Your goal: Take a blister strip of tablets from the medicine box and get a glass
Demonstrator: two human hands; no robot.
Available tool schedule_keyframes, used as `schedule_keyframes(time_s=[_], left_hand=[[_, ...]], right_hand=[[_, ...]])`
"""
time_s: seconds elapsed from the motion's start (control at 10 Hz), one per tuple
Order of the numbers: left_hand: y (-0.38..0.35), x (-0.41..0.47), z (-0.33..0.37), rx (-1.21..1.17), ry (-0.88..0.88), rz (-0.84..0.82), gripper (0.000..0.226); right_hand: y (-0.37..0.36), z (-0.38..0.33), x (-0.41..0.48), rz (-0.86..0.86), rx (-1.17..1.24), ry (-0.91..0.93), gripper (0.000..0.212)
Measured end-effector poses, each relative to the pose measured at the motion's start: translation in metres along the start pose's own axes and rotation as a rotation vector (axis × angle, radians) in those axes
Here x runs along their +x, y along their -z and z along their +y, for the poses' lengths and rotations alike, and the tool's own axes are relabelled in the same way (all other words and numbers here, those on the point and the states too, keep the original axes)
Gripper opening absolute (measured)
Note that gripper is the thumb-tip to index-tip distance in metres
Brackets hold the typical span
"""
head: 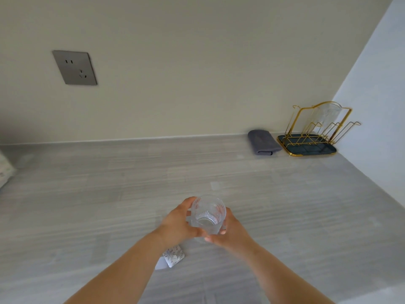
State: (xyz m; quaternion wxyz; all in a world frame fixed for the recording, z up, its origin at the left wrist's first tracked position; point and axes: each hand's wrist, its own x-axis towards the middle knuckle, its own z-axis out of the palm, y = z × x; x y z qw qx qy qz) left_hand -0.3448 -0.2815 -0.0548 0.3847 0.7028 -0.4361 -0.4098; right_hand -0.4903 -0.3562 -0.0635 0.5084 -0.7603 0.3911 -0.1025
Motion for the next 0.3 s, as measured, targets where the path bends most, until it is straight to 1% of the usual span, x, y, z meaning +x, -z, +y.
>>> schedule_keyframes(time_s=[0.1, 0.2, 0.3], left_hand=[[0.001, -0.005, 0.0, 0.048, 0.005, 0.014, 0.08], [0.006, -0.016, -0.01, 0.057, 0.022, 0.106, 0.074], [0.015, -0.033, -0.016, 0.042, 0.047, 0.238, 0.052]], right_hand=[[0.0, 0.0, -0.003, -0.007, -0.039, -0.027, 0.074], [-0.002, 0.005, -0.013, 0.053, -0.062, -0.084, 0.067], [-0.008, 0.008, -0.029, 0.159, -0.099, -0.142, 0.057]])
